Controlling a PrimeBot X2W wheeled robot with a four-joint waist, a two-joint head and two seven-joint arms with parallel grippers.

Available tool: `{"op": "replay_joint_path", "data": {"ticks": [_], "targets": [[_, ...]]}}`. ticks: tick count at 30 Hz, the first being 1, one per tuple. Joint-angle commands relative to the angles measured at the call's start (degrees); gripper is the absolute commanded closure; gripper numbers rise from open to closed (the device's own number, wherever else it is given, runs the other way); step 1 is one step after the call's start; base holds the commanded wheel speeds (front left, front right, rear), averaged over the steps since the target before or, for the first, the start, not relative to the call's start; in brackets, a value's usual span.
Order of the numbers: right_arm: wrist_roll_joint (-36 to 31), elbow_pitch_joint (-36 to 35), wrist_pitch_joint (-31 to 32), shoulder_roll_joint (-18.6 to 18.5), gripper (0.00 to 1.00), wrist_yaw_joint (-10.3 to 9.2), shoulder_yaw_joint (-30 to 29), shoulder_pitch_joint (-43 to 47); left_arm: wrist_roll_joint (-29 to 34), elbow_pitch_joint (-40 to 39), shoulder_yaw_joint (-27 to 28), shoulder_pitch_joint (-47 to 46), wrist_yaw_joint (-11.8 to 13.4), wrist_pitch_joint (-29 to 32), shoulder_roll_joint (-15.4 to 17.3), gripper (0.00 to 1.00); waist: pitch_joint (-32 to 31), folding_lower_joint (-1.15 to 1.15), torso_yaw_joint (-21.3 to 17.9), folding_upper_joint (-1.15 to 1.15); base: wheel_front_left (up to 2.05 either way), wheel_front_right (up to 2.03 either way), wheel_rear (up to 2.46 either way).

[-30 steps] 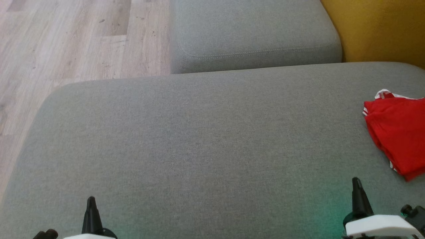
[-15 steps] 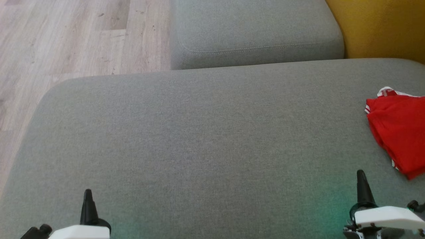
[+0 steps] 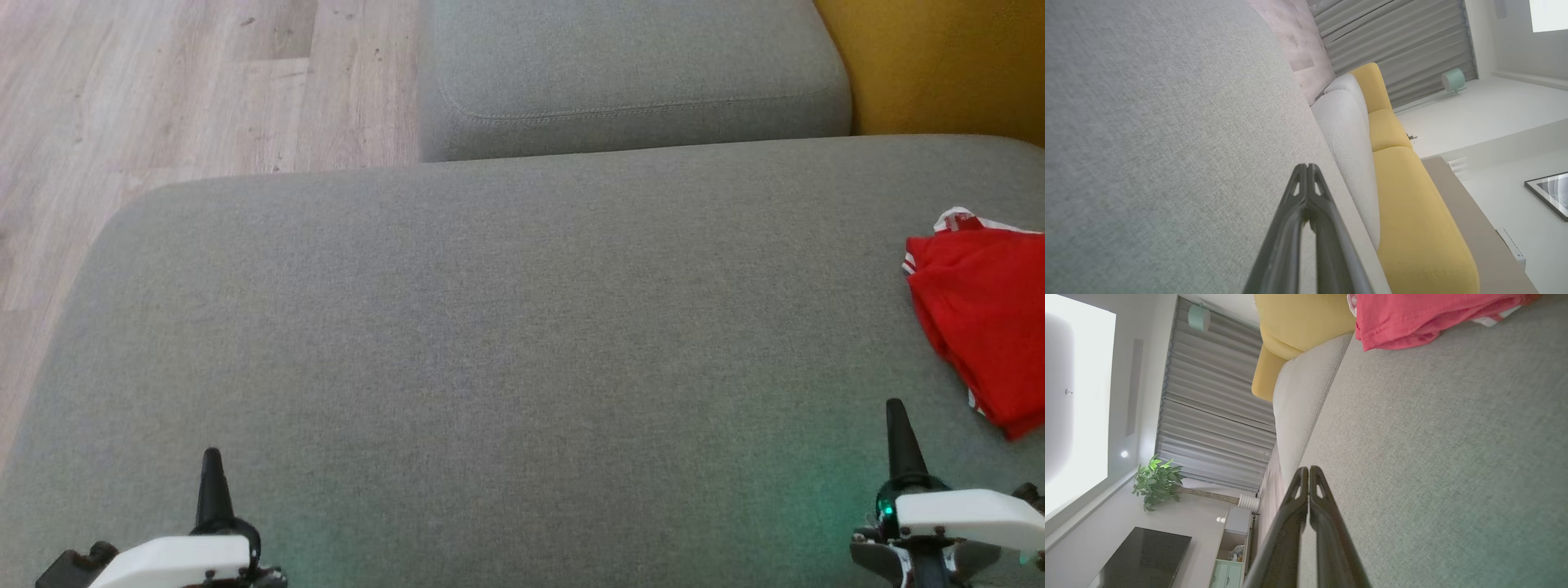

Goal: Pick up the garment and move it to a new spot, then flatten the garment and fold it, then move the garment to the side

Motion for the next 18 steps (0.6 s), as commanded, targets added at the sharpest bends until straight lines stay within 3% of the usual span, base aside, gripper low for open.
{"op": "replay_joint_path", "data": {"ticks": [1,18], "targets": [[1.68,-2.08,0.41,-1.08,1.00,0.30,0.60,-3.91,-1.53,-1.85,1.95,-3.50,-0.71,0.28,0.08,1.00,0.08,0.00,0.02,0.00,0.00,0.00,0.00],[13.62,-2.14,3.27,-1.07,1.00,0.35,-0.73,-6.59,-12.98,-1.83,3.35,-6.24,-1.59,3.16,0.08,1.00,1.32,0.00,0.20,0.00,0.00,0.00,0.00]]}}
